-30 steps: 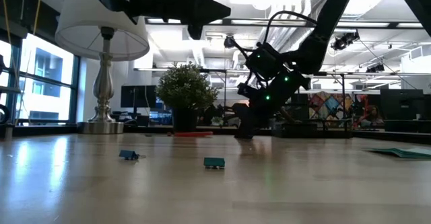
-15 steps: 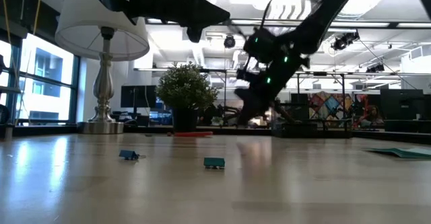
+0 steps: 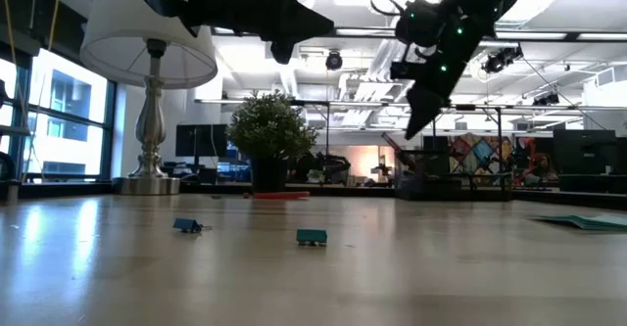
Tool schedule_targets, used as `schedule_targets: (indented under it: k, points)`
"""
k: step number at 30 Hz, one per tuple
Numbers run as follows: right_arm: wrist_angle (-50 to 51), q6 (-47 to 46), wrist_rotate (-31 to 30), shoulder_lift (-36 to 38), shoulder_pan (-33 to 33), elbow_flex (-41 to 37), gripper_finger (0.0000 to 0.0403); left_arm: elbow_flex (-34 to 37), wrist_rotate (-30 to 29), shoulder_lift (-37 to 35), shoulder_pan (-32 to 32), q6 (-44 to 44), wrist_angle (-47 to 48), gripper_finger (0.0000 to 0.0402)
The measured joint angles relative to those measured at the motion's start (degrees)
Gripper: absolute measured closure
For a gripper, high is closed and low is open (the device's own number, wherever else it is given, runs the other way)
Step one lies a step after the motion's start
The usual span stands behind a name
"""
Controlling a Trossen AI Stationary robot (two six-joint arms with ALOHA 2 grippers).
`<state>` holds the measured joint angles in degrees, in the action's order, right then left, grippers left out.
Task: Pick and place office supplies into organizer
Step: Put the purple eraser in the black desk organizer
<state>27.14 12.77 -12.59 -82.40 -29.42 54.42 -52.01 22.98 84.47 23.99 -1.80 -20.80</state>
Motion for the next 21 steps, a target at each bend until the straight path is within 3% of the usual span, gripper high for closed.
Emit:
schedule_targets:
  k: [8, 15, 21]
  points:
    - [1.49, 2.12, 3.56, -0.51, -8.19, -0.12, 0.0402, 0.0, 0.02, 0.0, 0.0, -0.02, 0.0, 0.0394]
    - [2.46, -3.27, 21.4, -0.92, -8.68, -0.54, 0.037, 0.0, 0.15, 0.01, 0.0, 0.0, 0.5, 0.0394]
    - [0.39, 3.32, 20.51, -0.91, -5.98, -6.43, 0.0314, 0.0, 0.15, 0.02, 0.0, 0.0, 0.87, 0.0394]
